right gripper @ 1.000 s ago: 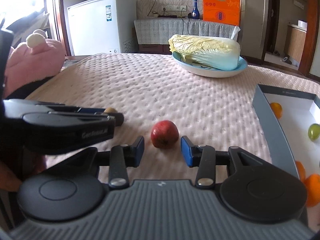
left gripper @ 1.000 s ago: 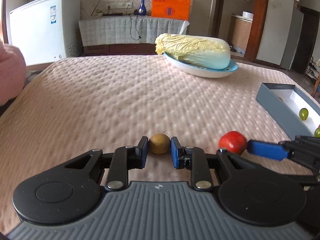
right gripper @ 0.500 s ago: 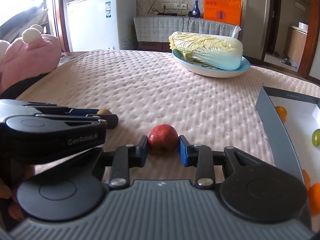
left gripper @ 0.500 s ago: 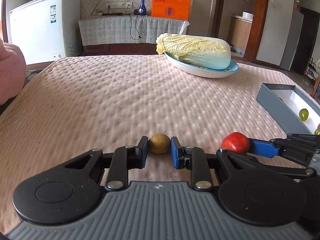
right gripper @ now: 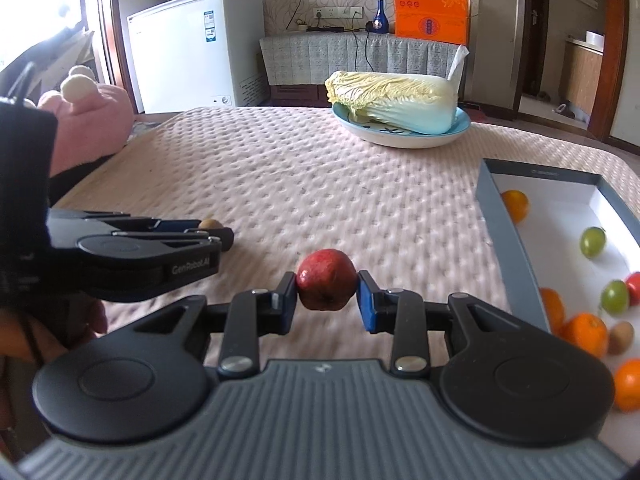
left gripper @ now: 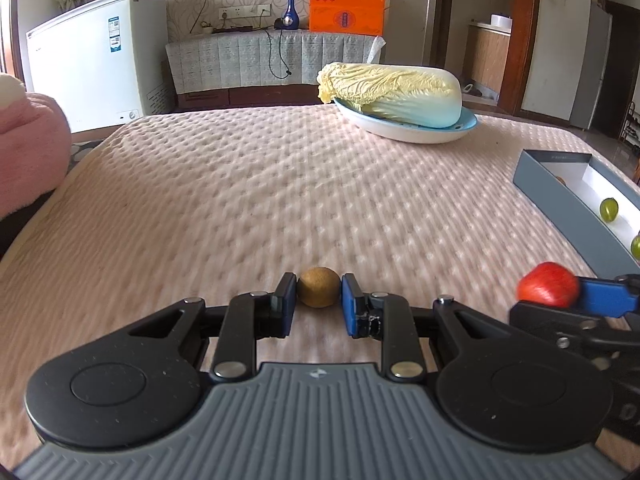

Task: Organize fruits
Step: 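Carry the kiwi and red apple over the box lid with both grippers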

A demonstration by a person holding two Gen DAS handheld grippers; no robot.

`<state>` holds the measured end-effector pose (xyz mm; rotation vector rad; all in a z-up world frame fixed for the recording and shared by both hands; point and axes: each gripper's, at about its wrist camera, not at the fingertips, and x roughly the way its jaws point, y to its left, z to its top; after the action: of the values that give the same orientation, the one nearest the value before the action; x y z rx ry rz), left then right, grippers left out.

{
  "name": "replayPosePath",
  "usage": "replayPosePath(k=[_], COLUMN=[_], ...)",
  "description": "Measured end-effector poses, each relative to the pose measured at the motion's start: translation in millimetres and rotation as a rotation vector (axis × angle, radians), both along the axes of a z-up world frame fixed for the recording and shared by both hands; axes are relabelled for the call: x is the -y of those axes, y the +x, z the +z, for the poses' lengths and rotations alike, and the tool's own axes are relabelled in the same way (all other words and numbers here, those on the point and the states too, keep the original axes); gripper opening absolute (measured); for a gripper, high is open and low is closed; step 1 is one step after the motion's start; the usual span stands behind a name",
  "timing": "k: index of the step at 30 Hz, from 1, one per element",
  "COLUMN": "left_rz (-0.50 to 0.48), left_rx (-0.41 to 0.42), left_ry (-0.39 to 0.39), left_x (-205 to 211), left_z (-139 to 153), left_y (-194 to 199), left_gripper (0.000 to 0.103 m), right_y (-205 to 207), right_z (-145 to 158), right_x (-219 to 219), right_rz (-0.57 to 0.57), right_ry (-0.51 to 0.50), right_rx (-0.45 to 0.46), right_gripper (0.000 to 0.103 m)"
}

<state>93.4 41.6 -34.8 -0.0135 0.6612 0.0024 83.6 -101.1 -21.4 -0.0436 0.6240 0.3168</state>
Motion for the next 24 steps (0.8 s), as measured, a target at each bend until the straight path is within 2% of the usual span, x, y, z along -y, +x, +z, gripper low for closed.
replayPosePath(k=[7,13,24], left_rz=[0.033,0.028,0.001], left_rx=[0.025,0.044,0.081], left_ry=[0.003,0.015,0.012], left_x=[5,21,58], left_z=[17,29,52], left_y=[-27,-48,-81], left_gripper=[0.028,0.028,0.028], right_y=[-36,-64,-85], right_z=[12,22,36], right_x=[9,12,41], right_rz=[0.023,0.061,0.048], right_ry=[0.043,0.035,0.071], right_rx=[0.015,0.057,0.087], right_gripper=[0.035,0.035,0.035])
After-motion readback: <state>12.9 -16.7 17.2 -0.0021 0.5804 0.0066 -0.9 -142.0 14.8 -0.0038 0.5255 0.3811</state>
